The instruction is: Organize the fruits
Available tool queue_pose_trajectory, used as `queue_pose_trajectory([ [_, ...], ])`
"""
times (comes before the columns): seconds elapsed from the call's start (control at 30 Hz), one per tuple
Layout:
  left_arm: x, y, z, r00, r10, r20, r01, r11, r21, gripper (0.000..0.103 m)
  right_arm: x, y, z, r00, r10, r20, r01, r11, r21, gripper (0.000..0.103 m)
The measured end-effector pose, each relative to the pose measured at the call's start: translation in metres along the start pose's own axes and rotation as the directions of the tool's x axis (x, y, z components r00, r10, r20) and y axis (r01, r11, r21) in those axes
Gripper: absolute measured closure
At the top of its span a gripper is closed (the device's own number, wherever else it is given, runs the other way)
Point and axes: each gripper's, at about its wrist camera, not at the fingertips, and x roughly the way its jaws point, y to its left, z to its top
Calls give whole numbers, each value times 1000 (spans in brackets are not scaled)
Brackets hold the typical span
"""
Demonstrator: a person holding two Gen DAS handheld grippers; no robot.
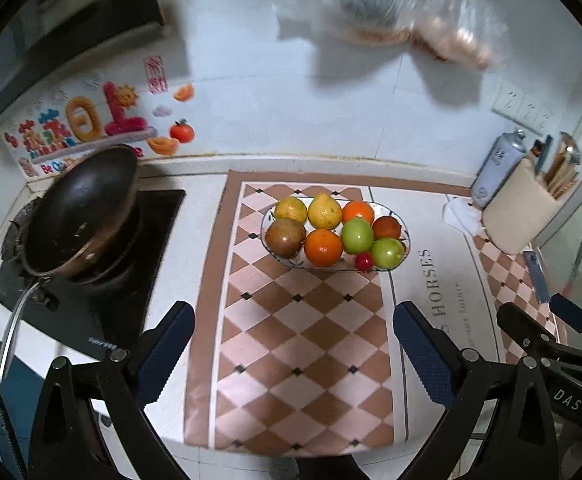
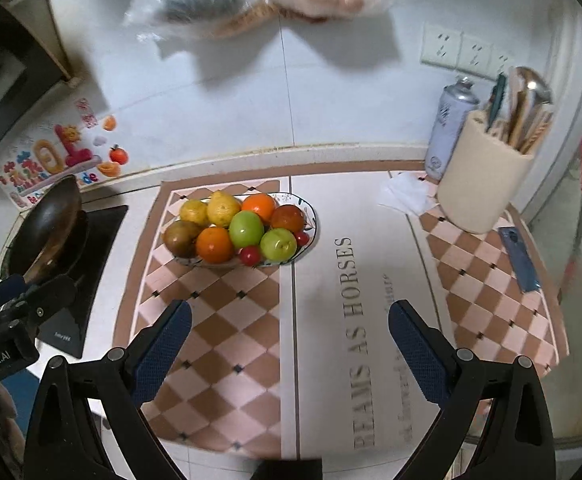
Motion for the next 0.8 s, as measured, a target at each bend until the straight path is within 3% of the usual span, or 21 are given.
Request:
queue_pose_trajectory([
  [0.37, -102, 2, -57, 997, 5, 75, -6, 1000, 19, 1, -129, 12, -66, 995, 17, 102, -14, 1000, -25, 2],
  [0.8, -169, -15, -96, 990, 34, 134, -36, 999, 16, 1, -210, 6, -102, 985, 71, 159, -61, 996, -67, 2],
])
